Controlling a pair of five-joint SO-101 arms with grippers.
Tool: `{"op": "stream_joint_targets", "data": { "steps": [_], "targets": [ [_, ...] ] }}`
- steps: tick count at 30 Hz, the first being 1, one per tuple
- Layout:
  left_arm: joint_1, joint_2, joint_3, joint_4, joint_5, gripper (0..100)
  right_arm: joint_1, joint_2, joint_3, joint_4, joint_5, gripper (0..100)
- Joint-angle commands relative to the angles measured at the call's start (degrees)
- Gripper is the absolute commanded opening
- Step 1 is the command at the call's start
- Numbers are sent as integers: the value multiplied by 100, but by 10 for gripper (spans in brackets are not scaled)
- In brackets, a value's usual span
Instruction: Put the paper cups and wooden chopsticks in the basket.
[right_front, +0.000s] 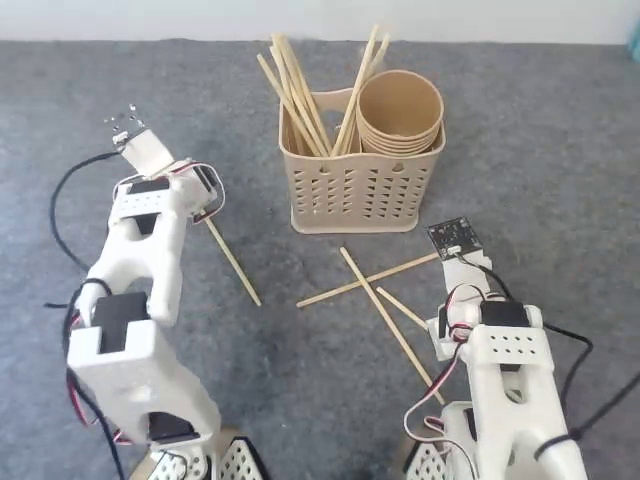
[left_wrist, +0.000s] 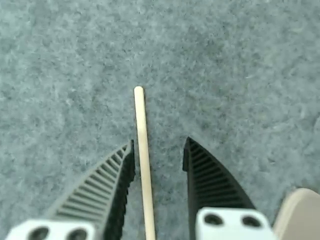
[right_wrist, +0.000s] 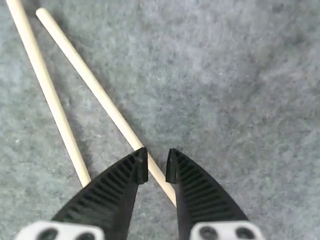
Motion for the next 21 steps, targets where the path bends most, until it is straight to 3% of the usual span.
{"op": "stream_joint_targets", "data": {
  "steps": [1,7,14,18,21],
  "targets": [
    [-18,26,-479,79,97,148,31,-66,-9,-48,-70,72],
    [-62,703,-1560,1257,79,51,330,-66,-9,-48,-70,73],
    [-62,1855,-3319,2602,79,157,321,-66,-9,-48,-70,73],
    [-62,2453,-4242,3209,70,156,321,-66,-9,-48,-70,73],
    [-62,2822,-4822,3622,70,60,321,-66,-9,-48,-70,74]
  ]
}}
